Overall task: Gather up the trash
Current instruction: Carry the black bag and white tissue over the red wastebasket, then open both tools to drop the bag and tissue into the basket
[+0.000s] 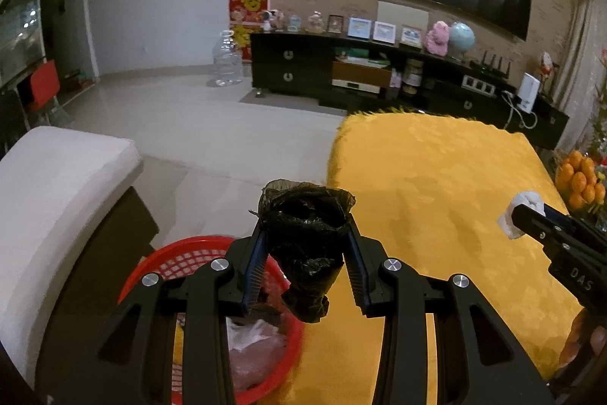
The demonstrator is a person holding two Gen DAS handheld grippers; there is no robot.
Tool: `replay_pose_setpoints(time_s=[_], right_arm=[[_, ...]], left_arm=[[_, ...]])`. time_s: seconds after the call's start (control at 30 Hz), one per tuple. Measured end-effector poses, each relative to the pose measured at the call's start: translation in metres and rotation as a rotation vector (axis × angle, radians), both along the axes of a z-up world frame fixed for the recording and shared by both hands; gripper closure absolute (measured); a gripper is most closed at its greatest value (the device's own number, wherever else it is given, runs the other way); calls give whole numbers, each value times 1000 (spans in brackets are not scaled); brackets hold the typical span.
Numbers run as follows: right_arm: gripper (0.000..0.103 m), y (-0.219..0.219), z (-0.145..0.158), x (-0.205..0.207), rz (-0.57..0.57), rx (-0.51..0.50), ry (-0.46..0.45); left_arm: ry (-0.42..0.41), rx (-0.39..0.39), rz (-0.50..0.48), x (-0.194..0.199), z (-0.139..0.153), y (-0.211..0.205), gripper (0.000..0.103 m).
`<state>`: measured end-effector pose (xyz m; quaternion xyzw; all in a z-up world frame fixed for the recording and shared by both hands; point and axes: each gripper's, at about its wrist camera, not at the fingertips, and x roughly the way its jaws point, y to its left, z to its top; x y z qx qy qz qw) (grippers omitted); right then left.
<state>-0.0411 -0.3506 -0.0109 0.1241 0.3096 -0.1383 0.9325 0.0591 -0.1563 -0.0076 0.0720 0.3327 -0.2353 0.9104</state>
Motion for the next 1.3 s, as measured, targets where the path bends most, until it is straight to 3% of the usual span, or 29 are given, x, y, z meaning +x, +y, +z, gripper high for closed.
replay_pose_setpoints(time_s=[0.3, 0.57, 0.87, 1.3], right_arm=[[65, 25, 2, 25, 60, 20, 1], [65, 64, 11, 59, 193, 62, 13], [65, 104, 26, 99, 349, 4, 12], [65, 129, -1, 117, 424, 40, 55]], left_arm=[[-22, 12, 89, 18, 5, 37, 67], [-22, 4, 154, 33, 9, 66, 67], [-16, 21, 218, 43, 5, 83, 67], [24, 55, 269, 58, -14, 105, 67]])
